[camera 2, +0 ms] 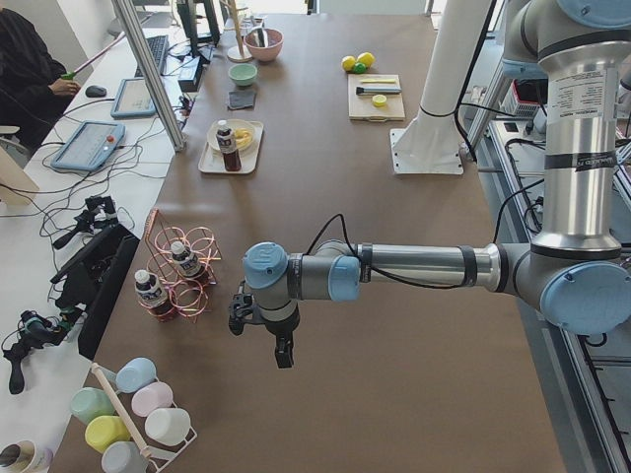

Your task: Place donut on tray

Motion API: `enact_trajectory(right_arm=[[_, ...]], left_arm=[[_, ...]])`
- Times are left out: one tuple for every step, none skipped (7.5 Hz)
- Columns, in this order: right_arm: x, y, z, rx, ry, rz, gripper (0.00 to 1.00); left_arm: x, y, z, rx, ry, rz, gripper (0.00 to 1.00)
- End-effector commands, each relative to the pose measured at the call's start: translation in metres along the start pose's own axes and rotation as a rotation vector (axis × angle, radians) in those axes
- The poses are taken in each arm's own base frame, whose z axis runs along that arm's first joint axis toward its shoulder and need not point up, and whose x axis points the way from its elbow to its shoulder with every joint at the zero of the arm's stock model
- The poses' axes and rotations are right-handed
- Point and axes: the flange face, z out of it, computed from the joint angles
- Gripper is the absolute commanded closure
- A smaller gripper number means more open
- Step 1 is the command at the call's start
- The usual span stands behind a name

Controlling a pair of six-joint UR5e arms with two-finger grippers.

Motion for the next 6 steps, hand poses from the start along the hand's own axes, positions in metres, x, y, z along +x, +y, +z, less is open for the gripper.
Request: enact_trajectory(right_arm=[[0.084, -0.007, -0.015, -0.073, -0.03, -0.052, 0.0], [0.099, -0.019, -0.019, -0.112, -0.041, -0.038, 0.0], [0.114, -0.016, -0.003, -0.152, -0.057, -0.011, 0.0], [0.134, -0.001, 0.023, -0.189, -0.113, 0.033, 0.0], [0.14, 0.014, 0.045, -0.209, -0.186, 0.081, 0.0], [0.134, 0.004, 0.035, -0.188, -0.198, 0.084, 0.0]], left_arm=[[0.001, -0.001, -0.001, 0.002, 0.0, 0.004, 0.02], [0.002, -0.001, -0.002, 0.004, 0.0, 0.006, 0.02], [0.003, -0.002, -0.003, 0.007, 0.001, 0.005, 0.02], [0.004, -0.003, -0.005, 0.01, 0.001, 0.007, 0.02], [0.006, -0.004, -0.007, 0.015, 0.001, 0.009, 0.02], [0.008, -0.006, -0.01, 0.02, 0.002, 0.013, 0.02]])
